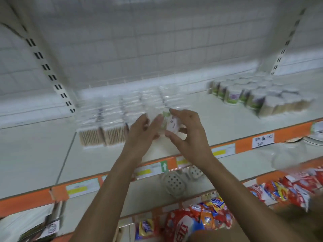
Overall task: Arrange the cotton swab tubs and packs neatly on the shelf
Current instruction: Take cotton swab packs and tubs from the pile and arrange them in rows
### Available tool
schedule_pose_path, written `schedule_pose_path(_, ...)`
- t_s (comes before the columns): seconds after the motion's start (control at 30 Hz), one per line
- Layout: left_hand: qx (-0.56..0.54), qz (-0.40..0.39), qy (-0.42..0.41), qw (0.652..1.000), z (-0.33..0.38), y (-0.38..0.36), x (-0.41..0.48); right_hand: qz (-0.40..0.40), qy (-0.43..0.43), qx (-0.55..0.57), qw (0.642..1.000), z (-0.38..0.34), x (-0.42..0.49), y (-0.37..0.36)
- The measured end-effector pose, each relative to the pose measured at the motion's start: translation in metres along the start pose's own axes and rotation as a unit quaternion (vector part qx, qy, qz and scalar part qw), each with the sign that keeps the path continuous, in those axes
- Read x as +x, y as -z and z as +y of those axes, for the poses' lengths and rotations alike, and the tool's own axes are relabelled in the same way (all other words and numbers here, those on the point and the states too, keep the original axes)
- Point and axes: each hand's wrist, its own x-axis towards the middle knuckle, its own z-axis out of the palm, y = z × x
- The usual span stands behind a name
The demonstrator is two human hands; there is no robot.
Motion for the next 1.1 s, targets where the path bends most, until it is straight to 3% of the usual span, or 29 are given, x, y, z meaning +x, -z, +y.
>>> schedule_pose_path(0.33, -0.091, -0.083, 0.111, 0.986, -0.005, -0.123, 0.044, 0.023, -0.033, -0.051, 0.998, 0.079, 0.015, 0.117)
schedule_pose_path(0.5, -0.11, -0.121, 0.113, 0.98, -0.014, -0.163, 0.074, 0.02, -0.09, -0.106, 0.99, 0.106, 0.041, 0.148)
schedule_pose_path(0.7, 0.031, -0.107, 0.029, 0.993, -0.026, -0.205, 0.114, 0.006, -0.083, -0.115, 0.99, 0.133, 0.068, 0.178)
schedule_pose_path(0.87, 0.189, -0.068, -0.021, 0.979, -0.032, -0.231, 0.132, -0.024, -0.059, -0.202, 0.977, 0.152, 0.082, 0.197)
schedule_pose_path(1.1, 0.211, -0.038, 0.009, 0.977, -0.039, -0.278, 0.144, -0.129, 0.007, -0.305, 0.944, 0.177, 0.097, 0.222)
